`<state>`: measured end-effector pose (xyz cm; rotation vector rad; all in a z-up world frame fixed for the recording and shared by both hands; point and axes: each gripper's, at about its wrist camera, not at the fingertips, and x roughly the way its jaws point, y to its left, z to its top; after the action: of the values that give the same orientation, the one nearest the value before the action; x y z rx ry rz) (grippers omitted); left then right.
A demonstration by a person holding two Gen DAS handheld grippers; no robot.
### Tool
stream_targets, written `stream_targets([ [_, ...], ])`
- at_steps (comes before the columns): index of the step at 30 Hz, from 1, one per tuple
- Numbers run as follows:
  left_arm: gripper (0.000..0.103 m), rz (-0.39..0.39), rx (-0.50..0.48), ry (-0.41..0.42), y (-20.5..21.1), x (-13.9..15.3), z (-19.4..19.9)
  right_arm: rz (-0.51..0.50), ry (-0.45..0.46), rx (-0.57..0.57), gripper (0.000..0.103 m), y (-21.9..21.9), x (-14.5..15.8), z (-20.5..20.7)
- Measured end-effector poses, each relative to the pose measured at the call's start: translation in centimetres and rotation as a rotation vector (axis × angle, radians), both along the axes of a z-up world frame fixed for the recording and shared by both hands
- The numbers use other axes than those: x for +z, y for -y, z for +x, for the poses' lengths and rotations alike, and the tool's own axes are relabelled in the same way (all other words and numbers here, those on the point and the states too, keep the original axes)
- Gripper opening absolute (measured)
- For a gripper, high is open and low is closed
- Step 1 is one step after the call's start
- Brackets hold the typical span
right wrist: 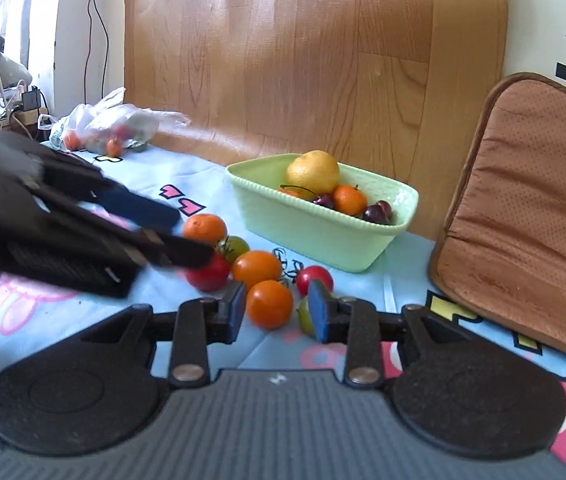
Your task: Organize fruits
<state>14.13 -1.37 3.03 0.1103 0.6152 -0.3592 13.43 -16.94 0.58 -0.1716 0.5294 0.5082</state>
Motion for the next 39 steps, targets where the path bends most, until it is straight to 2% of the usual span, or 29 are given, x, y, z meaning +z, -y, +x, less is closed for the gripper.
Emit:
stream_targets([
  [4,0.038,-0.009,-0.016,-0.035,-0.2,-0.6,0.1,-0.013,0.015,0.046,0.037,-0.5,0.0,-0.3],
  [7,0.039,-0.008,-0.013,-0.063,-0.4,-1.0,0.7,-0.037,-0.023,0.050,0.039,-0.8,-0.2,0.3],
  [10,0.039,-0.046,-0.012,-0.113,-0.6,-1.7,1.7,-0.104,-0.021,0.044,0.043,-1.5,-0.6,0.9],
  [12,0.038,-0.055,-0.008,-0.107,-0.6,-1.8,1.9,-0.117,-0.039,0.040,0.042,-1.7,-0.8,1.4],
  [13,0.032,-0.063,-0.009,-0.108,-0.6,-1.8,1.9,-0.106,-0.044,0.044,0.041,-1.6,-0.8,1.5],
  [16,0.030,-0.090,-0.004,-0.120,-0.7,-1.5,1.6,-0.087,-0.041,0.040,0.029,-1.2,-0.8,1.4],
  [21,0.030,-0.093,-0.022,-0.111,-1.0,-1.1,-1.5,-0.081,-0.040,0.080,0.029,-1.1,-0.3,-0.4],
  [27,0.030,-0.093,-0.044,-0.115,-1.4,-1.5,-6.6,-0.029,-0.077,0.110,0.029,-0.2,-0.1,-4.7],
  [34,0.030,-0.091,-0.048,-0.094,-1.4,-1.6,-10.7,0.039,-0.107,0.048,0.029,1.2,-0.2,-9.2],
  [39,0.031,-0.068,-0.036,-0.064,-0.9,-1.7,-12.4,0.056,-0.105,0.016,0.029,1.7,-0.3,-10.5],
])
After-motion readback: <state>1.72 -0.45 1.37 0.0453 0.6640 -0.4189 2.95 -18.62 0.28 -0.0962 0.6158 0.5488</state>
